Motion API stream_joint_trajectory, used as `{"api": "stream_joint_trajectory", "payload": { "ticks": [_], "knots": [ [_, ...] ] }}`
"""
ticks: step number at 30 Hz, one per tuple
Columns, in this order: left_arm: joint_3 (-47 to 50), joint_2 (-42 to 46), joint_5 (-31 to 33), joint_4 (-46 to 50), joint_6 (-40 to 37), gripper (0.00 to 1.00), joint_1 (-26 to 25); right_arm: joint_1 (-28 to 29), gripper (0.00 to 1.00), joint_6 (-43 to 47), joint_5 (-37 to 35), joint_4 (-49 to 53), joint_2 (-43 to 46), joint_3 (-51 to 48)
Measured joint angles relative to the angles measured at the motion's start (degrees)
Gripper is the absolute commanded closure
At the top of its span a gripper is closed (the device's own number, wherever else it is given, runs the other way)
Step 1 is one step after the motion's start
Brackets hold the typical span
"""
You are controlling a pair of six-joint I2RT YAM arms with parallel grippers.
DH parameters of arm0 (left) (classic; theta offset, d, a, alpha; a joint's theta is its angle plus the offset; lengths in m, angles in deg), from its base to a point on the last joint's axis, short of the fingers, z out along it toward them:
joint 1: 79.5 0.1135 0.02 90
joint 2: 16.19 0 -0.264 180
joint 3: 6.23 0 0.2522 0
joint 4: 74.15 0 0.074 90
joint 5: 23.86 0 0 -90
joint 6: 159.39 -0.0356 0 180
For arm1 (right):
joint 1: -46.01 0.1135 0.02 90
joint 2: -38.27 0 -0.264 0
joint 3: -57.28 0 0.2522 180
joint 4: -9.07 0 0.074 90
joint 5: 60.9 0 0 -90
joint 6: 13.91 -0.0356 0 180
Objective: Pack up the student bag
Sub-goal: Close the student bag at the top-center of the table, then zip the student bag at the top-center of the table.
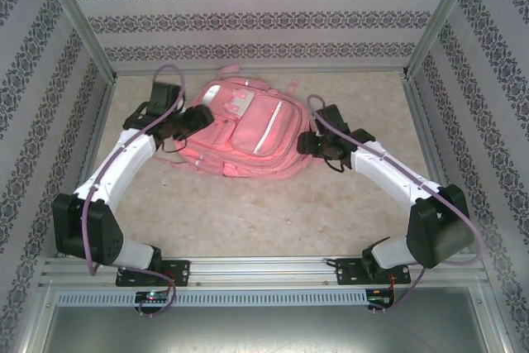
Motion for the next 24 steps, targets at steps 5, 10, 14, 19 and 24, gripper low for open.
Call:
{"api": "stream_joint_trajectory", "payload": {
  "ticks": [5, 10, 14, 19, 24],
  "knots": [
    [10.3, 0.7, -0.2, 0.2, 0.5, 0.39, 5.8, 6.7, 0.44, -0.6, 0.0, -1.7, -2.5, 0.0],
    [14.0, -0.7, -3.6, -2.5, 2.7, 0.41, 6.0, 6.4, 0.46, -0.4, -0.3, -1.6, -7.3, 1.2],
    [16.6, -3.7, -7.3, -8.3, 5.9, 0.47, 6.0, 3.4, 0.46, 1.2, -0.2, -0.3, -11.8, 5.2],
    [18.3, -6.6, -9.7, -14.1, 10.0, 0.47, 4.8, -1.8, 0.46, 4.3, -0.4, -0.3, -16.7, 11.9],
    [18.4, -8.5, -10.1, -17.3, 13.5, 0.47, 2.9, -3.3, 0.45, 6.8, -0.5, -0.7, -16.6, 15.5]
  ]
}}
